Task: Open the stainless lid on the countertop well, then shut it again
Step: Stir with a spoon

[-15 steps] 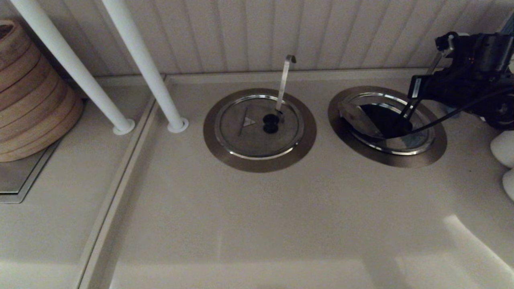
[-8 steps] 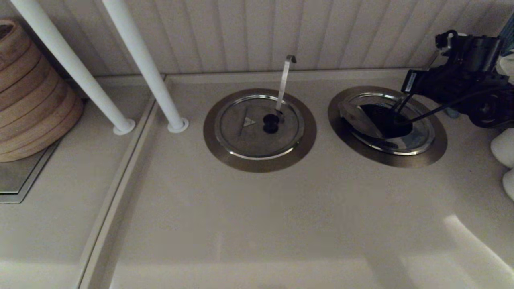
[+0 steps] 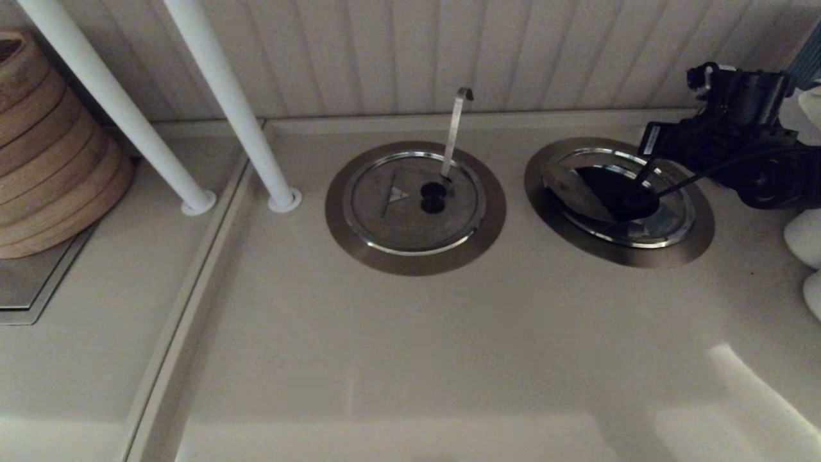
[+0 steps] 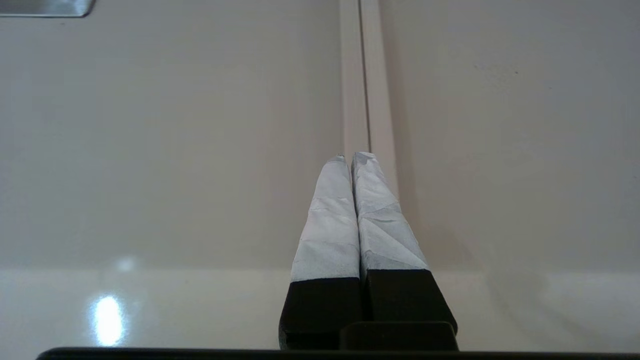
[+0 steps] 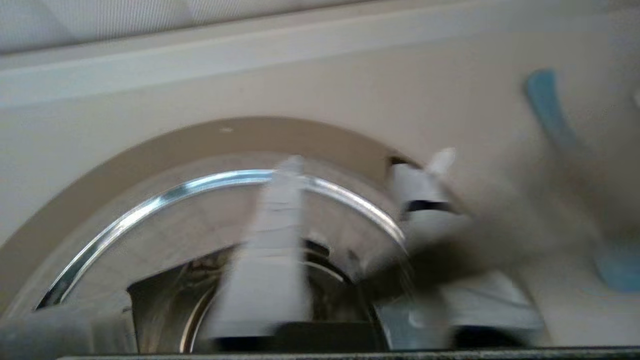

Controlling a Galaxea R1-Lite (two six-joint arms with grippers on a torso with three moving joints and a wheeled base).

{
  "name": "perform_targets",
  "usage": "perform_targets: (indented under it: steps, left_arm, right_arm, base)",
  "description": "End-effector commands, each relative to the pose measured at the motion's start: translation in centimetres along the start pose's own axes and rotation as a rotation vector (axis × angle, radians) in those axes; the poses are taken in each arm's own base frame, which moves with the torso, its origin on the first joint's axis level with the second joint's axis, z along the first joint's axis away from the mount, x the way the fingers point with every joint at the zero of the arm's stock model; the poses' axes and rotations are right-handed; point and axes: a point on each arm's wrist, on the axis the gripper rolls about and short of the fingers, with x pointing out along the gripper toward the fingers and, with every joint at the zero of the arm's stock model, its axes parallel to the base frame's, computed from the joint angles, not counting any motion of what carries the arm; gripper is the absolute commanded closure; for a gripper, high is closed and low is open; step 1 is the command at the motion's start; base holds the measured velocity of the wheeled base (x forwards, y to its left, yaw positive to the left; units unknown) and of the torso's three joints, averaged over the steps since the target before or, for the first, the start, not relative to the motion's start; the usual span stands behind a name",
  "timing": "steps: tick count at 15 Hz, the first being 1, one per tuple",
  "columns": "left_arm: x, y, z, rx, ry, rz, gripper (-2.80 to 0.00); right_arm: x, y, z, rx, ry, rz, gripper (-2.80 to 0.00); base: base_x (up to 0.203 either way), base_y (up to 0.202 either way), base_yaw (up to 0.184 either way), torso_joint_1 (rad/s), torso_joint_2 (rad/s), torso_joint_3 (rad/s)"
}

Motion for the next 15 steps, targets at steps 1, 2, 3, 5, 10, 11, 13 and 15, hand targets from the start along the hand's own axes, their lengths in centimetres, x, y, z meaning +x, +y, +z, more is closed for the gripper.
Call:
perform_targets:
  steps: [1,2,3,5,10,11,13,15]
  left_arm:
    - [0.0,0.0,0.0,-0.001,0.0,0.0,0.0]
    - [0.0,0.0,0.0,-0.001,0.0,0.0,0.0]
    - [0.0,0.0,0.0,-0.001,0.0,0.0,0.0]
    - [0.0,0.0,0.0,-0.001,-0.002,0.0,0.0]
    - [0.0,0.0,0.0,-0.001,0.0,0.0,0.0]
    - [0.0,0.0,0.0,-0.001,-0.001,0.0,0.0]
    - [0.0,0.0,0.0,-0.001,0.0,0.002,0.0]
    - [0.0,0.0,0.0,-0.001,-0.002,0.0,0.0]
  right_arm:
    - [0.2,0.0,-0.1,0.002,-0.002,-0.003,-2.8]
    - [0.2,0.0,0.0,0.003,-0.003,-0.003,-2.8]
    - [0.2,-0.1,0.1,0.003,-0.006,-0.006,-2.8]
    - [0.2,-0.2,0.1,0.001,-0.012,-0.04,-2.8]
    - [0.4,-0.2,0.5,-0.018,-0.031,-0.096,-2.8]
    - [0.3,-0.1,0.5,-0.017,-0.03,-0.093,-2.8]
    - [0.4,0.8,0.1,-0.014,-0.023,-0.075,-2.8]
    - [0.7,1.2,-0.2,-0.01,-0.041,-0.067,-2.8]
  base:
    - [0.0,0.0,0.0,0.0,0.0,0.0]
    - [0.0,0.0,0.0,0.0,0.0,0.0]
    - [0.0,0.0,0.0,0.0,0.0,0.0]
    - [0.0,0.0,0.0,0.0,0.0,0.0]
    - [0.0,0.0,0.0,0.0,0.0,0.0]
    - [0.0,0.0,0.0,0.0,0.0,0.0]
    - [0.0,0.0,0.0,0.0,0.0,0.0]
    - [0.0,0.0,0.0,0.0,0.0,0.0]
